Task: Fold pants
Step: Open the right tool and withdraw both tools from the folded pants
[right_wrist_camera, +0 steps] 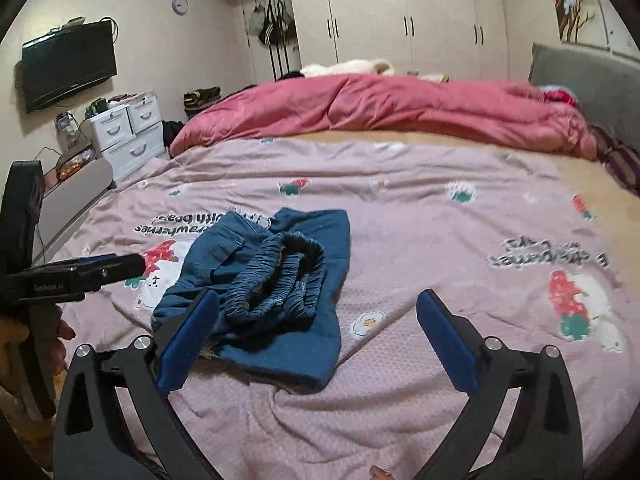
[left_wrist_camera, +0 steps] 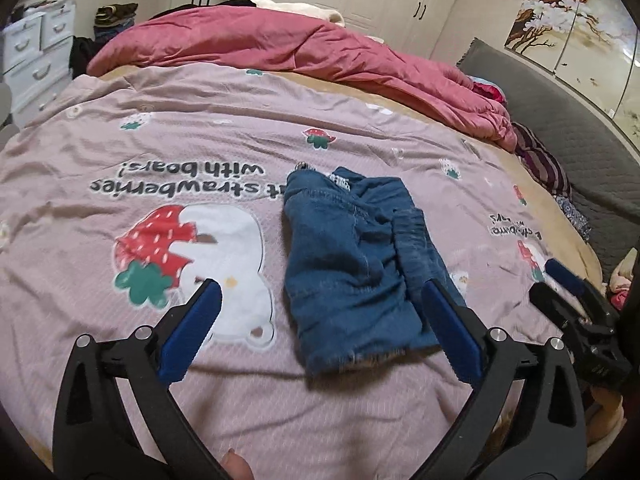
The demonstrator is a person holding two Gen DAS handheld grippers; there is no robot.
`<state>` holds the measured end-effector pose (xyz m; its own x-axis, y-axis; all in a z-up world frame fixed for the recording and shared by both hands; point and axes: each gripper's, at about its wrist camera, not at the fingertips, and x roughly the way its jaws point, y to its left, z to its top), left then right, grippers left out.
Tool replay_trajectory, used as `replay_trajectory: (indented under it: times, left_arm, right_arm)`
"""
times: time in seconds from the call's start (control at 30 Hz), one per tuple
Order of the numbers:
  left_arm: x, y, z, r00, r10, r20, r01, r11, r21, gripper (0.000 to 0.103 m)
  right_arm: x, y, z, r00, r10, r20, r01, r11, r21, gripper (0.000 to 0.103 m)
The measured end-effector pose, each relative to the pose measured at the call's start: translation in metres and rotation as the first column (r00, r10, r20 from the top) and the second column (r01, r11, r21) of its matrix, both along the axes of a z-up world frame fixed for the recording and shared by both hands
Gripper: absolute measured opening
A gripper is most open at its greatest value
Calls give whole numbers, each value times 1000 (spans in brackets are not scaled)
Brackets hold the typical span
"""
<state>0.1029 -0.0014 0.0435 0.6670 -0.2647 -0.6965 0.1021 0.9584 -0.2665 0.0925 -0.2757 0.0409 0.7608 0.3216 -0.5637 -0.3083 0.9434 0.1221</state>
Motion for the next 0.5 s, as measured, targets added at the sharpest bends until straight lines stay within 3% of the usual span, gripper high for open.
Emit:
replay_trajectory:
  times: [0.23,0.5]
  left_arm:
    - [-31,-1,-8,1000,-3,-4,3,999,34,94]
    - [-50,0,-34,999,12,-45,-10,999,41,94]
  right_arm:
    - [-29,8,-3,999,2,35,-1,1000,-27,99]
    - [-45,19,-35,998,1,-59,-5,999,-53,99]
